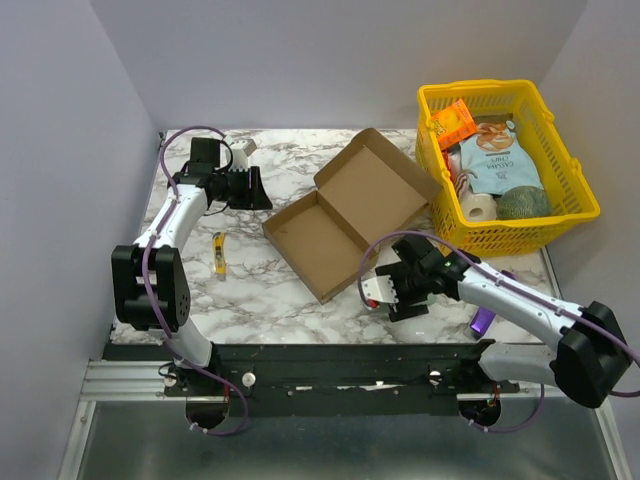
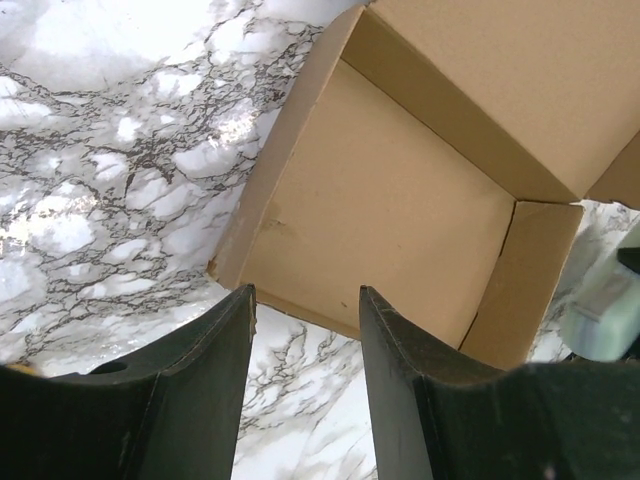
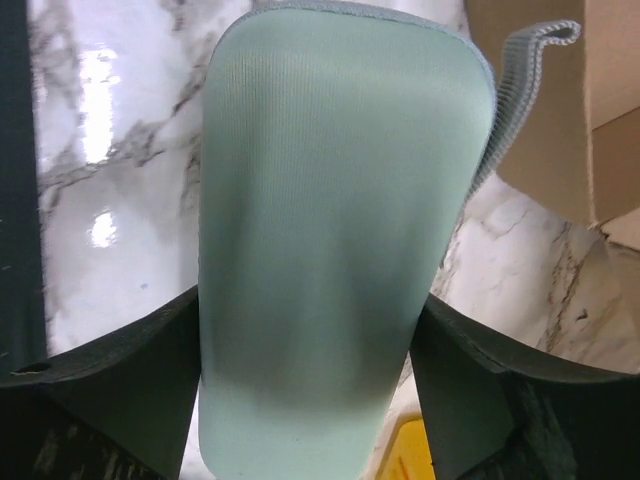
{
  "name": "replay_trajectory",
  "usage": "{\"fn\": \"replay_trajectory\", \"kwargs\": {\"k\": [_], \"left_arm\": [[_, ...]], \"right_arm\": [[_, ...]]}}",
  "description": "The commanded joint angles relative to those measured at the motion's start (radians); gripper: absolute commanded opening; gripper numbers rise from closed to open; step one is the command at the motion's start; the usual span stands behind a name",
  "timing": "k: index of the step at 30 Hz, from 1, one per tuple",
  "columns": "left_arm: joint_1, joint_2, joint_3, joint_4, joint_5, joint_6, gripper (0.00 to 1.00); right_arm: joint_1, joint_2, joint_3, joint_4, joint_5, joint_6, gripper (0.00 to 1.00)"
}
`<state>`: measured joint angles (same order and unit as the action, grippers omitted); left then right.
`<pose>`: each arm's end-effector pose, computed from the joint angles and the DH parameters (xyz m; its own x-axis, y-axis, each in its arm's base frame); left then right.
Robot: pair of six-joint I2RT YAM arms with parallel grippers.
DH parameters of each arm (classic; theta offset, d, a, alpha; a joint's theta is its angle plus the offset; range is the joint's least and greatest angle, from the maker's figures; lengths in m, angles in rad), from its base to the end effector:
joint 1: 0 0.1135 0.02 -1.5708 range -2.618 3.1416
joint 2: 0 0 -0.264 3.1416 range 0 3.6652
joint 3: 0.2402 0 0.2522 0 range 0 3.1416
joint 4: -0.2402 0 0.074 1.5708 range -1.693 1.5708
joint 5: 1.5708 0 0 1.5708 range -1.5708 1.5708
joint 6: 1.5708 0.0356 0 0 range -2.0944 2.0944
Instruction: Unpack the express box
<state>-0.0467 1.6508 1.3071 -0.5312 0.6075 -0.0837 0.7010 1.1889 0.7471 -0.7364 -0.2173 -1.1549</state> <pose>0.3568 -0.0370 0.2714 -0.7977 -0.0314 -0.6022 0.3384 0.8033 -0.4902 0.1558 0.1415 0.2075 0.3485 -0.8747 -0.3368 -0.9258 -0.2651 -0.2695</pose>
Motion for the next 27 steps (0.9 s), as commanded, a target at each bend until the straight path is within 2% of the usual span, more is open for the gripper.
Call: {"fn": "replay_trajectory", "kwargs": {"k": [1,4,8,9,11,12,13,14,15,16,18,19,22,23,25,26,27], "left_arm": [[0.001,0.003,0.026,-0.007,0.046,0.001,0.54],[-0.002,-0.002,0.038,-0.032,0.090,0.016,0.55],[-0.004,0.010,0.083,-0.085,0.170,0.065,0.57],[-0.004,0.012,0.095,-0.098,0.167,0.076,0.57],[-0.004,0.010,0.138,-0.127,0.144,0.116,0.62],[-0.004,0.012,0.152,-0.133,0.134,0.127,0.64],[-0.004,0.010,0.187,-0.148,0.120,0.139,0.89],[-0.004,0.014,0.208,-0.157,0.098,0.162,0.99],[-0.004,0.018,0.236,-0.170,0.077,0.179,0.99],[-0.004,0.026,0.312,-0.202,0.057,0.194,0.99],[-0.004,0.069,0.413,-0.246,-0.043,0.225,0.99],[-0.004,0.087,0.535,-0.294,-0.079,0.222,0.99],[-0.002,0.155,0.781,-0.366,-0.239,0.187,0.99],[-0.001,0.162,0.822,-0.369,-0.261,0.176,0.99],[0.001,0.146,0.844,-0.316,-0.302,0.156,0.99],[0.001,0.107,0.819,-0.282,-0.305,0.153,0.99],[0.001,0.084,0.784,-0.241,-0.305,0.147,0.99]], "right_arm": [[0.000,0.037,0.053,0.158,0.024,0.001,1.00],[0.000,-0.014,0.132,-0.014,-0.033,-0.051,1.00],[-0.003,-0.112,0.265,-0.052,-0.096,-0.062,1.00],[-0.003,-0.117,0.325,-0.031,-0.094,-0.036,1.00],[-0.005,-0.072,0.385,0.093,-0.033,0.148,1.00],[-0.011,-0.039,0.476,0.123,0.054,0.218,1.00],[-0.018,0.000,0.532,0.140,0.100,0.363,1.00],[-0.034,0.106,0.604,0.129,0.146,0.438,1.00],[-0.044,0.157,0.671,0.103,0.210,0.574,1.00],[-0.055,0.222,0.830,0.021,0.211,0.643,1.00],[-0.099,0.352,0.970,-0.053,0.262,0.798,1.00],[-0.118,0.368,1.048,-0.057,0.263,0.933,1.00],[-0.150,0.373,1.119,-0.011,0.327,0.983,1.00],[-0.155,0.397,1.232,-0.030,0.370,0.992,1.00],[-0.155,0.505,1.393,-0.177,0.487,1.000,1.00],[-0.155,0.538,1.537,-0.217,0.540,1.015,1.00],[-0.156,0.566,1.583,-0.256,0.624,1.027,1.00]]}}
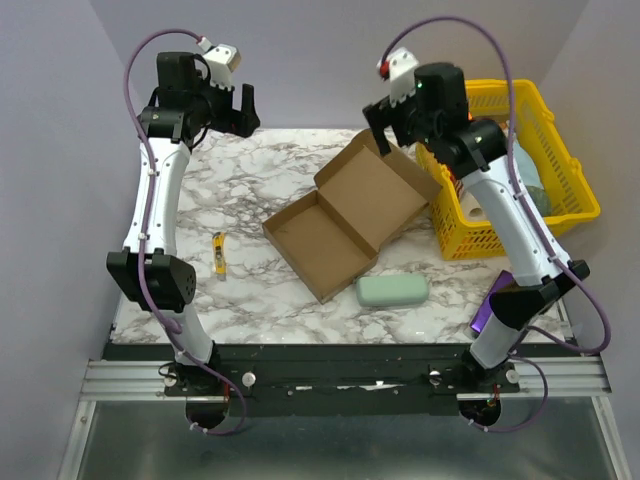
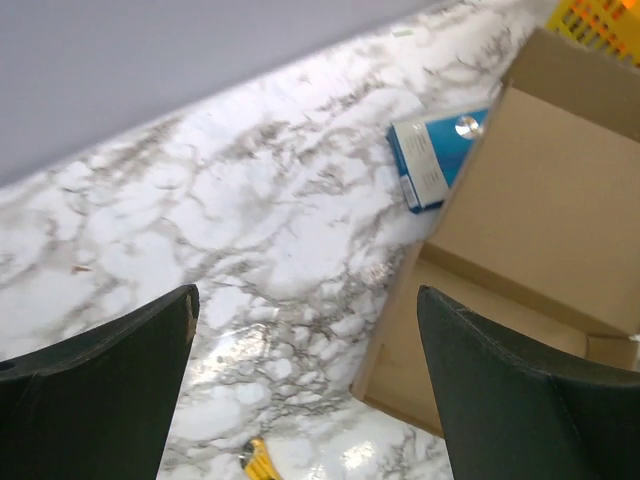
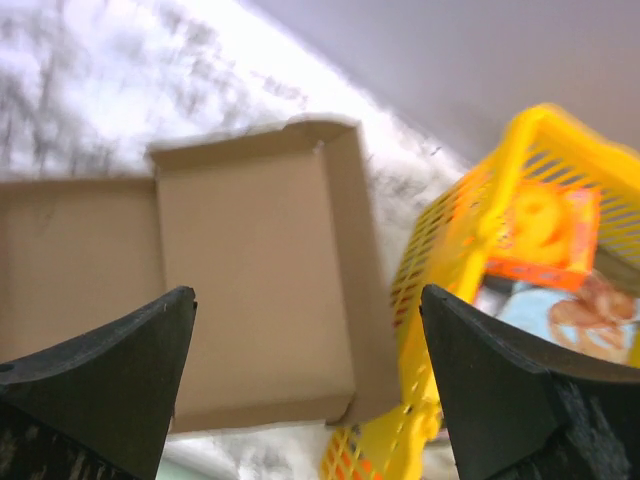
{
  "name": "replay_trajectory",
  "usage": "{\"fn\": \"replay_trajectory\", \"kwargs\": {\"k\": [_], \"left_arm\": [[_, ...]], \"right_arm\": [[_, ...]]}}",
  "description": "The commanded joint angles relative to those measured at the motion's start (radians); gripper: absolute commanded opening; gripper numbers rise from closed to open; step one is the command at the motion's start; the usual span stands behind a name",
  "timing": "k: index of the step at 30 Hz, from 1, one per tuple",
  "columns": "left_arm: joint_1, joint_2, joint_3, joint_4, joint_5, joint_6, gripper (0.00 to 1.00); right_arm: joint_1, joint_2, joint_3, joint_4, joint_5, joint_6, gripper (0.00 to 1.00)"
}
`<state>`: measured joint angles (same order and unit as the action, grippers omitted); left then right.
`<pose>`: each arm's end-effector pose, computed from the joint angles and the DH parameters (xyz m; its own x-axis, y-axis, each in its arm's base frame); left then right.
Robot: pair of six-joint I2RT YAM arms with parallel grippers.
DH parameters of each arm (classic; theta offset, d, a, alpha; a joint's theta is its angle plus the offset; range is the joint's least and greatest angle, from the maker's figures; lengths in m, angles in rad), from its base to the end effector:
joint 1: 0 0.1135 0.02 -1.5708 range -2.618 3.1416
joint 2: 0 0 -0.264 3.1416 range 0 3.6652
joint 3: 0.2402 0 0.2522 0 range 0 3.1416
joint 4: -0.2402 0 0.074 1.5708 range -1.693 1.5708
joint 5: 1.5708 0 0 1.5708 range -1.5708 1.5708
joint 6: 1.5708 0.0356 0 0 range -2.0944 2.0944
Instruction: Unpack the express box
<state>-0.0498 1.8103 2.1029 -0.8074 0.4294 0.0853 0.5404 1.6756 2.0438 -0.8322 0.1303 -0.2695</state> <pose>0.3912 -0.0343 0.4457 -0.4553 0.1003 -0.8847 0.4476 0.8847 -0.1301 0.3045 0.1773 0.4713 -0.2606 -0.4642 -0.8465 -0.4978 0.8159 -0.2941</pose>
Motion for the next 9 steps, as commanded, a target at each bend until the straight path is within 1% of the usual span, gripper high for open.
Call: {"fn": "replay_trajectory", "kwargs": {"k": [1,2,3,4,5,6,7,9], "left_arm": [[0.004,-0.098,-0.099,0.119,-0.129,-0.035,0.99],[0.004,-0.141,-0.145,0.163,-0.129,-0.047,0.99],[0.004,-0.160,-0.190,0.201,-0.126,-0.056,0.99],[0.004,-0.172,-0.260,0.259,-0.115,-0.058,0.99],[0.004,-0.187,-0.289,0.281,-0.104,-0.059,0.99],[0.004,-0.189,-0.311,0.299,-0.103,-0.061,0.99],[0.004,-0.184,-0.320,0.306,-0.097,-0.058,0.99],[0.004,-0.140,-0.288,0.283,-0.087,-0.029,0.99]], "right_arm": [[0.006,0.104,0.306,-0.195,0.313,0.160,1.00],[0.007,0.099,0.300,-0.196,0.337,0.167,1.00],[0.006,0.082,0.242,-0.188,0.351,0.168,1.00],[0.001,0.063,0.201,-0.145,0.347,0.177,1.00],[-0.013,0.009,0.162,-0.118,0.335,0.182,1.00],[-0.020,-0.007,0.124,-0.101,0.313,0.188,1.00],[-0.028,-0.013,0.133,-0.093,0.312,0.203,1.00],[-0.052,-0.007,0.168,-0.093,0.284,0.214,1.00]]}}
